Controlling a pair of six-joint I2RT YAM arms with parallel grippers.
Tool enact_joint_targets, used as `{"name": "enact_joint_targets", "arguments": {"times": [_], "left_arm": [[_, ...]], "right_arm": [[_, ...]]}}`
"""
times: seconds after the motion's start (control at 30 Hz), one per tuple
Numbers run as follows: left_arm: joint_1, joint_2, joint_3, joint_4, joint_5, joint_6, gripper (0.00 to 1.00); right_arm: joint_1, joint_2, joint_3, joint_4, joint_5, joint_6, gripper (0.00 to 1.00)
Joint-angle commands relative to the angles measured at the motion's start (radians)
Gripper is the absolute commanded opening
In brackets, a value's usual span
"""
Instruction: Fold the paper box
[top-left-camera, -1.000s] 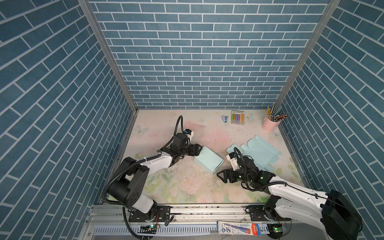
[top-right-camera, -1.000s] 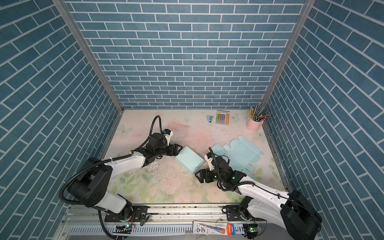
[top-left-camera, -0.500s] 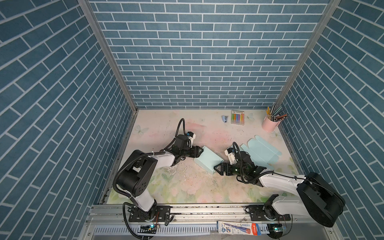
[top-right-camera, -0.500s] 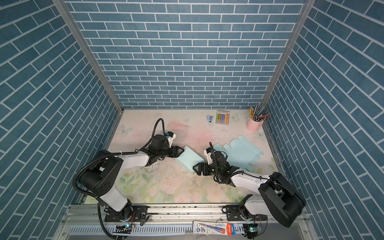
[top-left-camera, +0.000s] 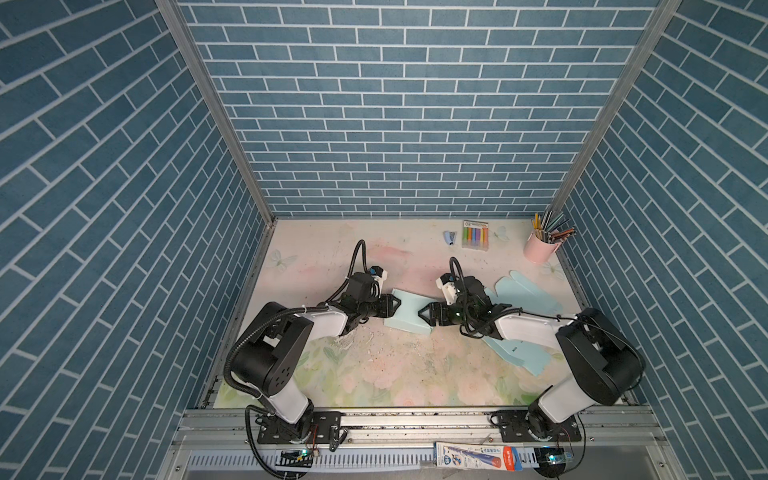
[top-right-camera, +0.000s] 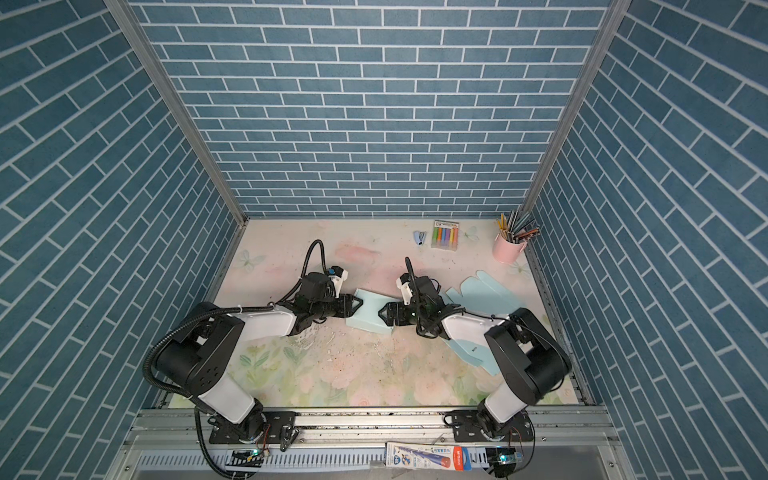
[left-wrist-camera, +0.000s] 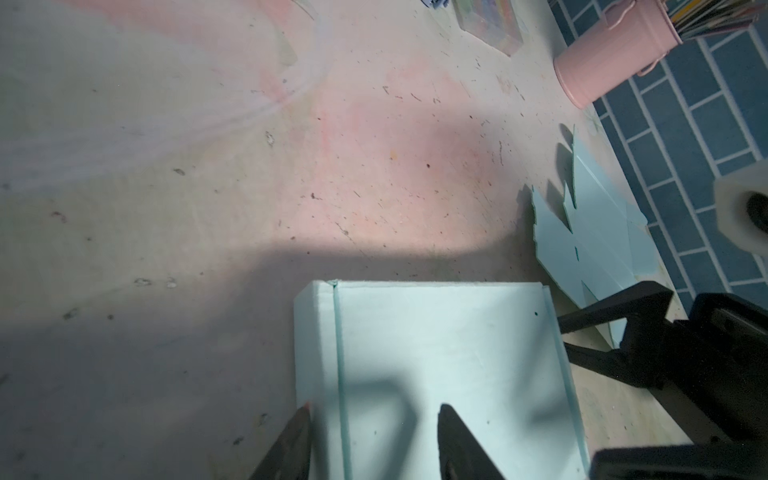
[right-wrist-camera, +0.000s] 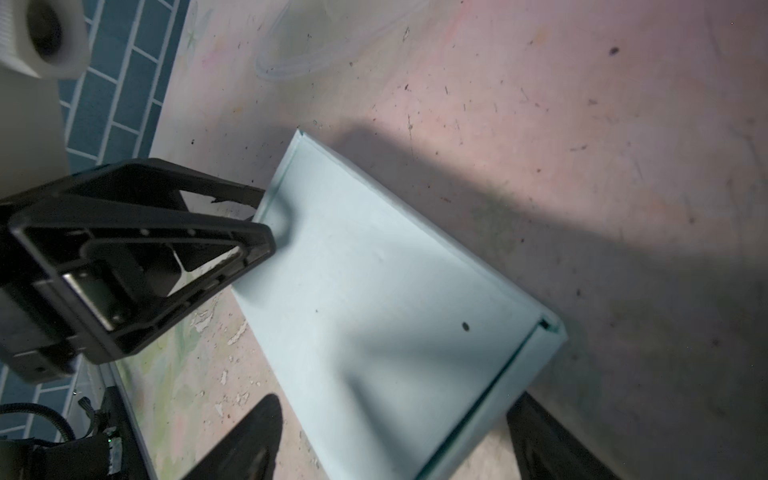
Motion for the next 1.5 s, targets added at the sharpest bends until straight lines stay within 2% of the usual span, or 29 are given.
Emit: {"name": "enact_joint_targets", "arguments": {"times": [0.0,0.37,0.67,0.77,0.87,0.97,1.17,1.33,1.47], "left_arm": [[0.025,0.005,0.014,0.047,0.034,-0.012,0.47],[0.137,0.138,0.205,0.004,0.045,0.026,0.47],[0.174,0.246,0.336,-0.028,0.040,0.042,0.47],[0.175,0.252,0.330,-0.015,0.033,0.022,0.48],[0.178,0.238,0.299,0.006,0.002,0.007,0.50],[0.191,0.226,0.269,0.028,-0.012,-0.011,0.60],[0.247,0.187,0.237,0.030,0.012,-0.021,0.76],[0.263,0.015,0.124,0.025,-0.054,-0.023,0.83],[0.277,-0.166,-0.007,0.055,-0.036,-0.066,0.83]], "right_arm": [[-0.005,0.098,0.121,-0.026,-0.070,-0.123,0.85],[-0.037,0.369,0.504,-0.144,-0.151,-0.212,0.84],[-0.086,0.471,0.635,-0.161,-0.159,-0.224,0.87],[-0.091,0.490,0.666,-0.194,-0.107,-0.257,0.90],[-0.098,0.478,0.655,-0.198,-0.084,-0.271,0.93],[-0.112,0.459,0.639,-0.201,-0.070,-0.274,0.97],[-0.143,0.359,0.560,-0.196,-0.009,-0.265,0.98],[-0.147,0.187,0.458,-0.260,0.108,-0.300,0.98],[-0.127,0.048,0.344,-0.381,0.249,-0.341,0.96]]}}
